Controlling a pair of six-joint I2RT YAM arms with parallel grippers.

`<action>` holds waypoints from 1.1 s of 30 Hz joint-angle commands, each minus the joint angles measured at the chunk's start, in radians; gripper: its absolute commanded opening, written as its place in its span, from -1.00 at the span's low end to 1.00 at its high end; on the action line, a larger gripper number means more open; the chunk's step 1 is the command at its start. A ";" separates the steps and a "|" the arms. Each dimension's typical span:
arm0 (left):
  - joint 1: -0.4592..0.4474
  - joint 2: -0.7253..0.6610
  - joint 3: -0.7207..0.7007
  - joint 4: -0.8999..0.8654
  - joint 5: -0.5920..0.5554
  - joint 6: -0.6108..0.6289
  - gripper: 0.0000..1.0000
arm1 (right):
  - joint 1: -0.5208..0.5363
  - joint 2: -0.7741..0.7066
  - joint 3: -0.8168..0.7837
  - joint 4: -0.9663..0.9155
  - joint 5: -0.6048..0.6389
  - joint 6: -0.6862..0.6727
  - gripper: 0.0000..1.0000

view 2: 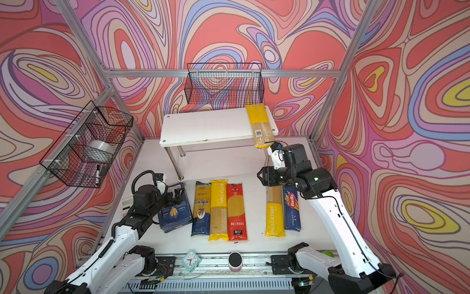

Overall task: Arrange pasta packages on shelves
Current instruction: Move the pasta bag to the shelf, then rotate the pasta bag at the middle-right of the table.

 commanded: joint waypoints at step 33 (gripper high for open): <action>-0.008 -0.021 -0.019 0.014 -0.001 -0.014 1.00 | -0.003 0.217 -0.485 0.362 0.357 0.246 0.47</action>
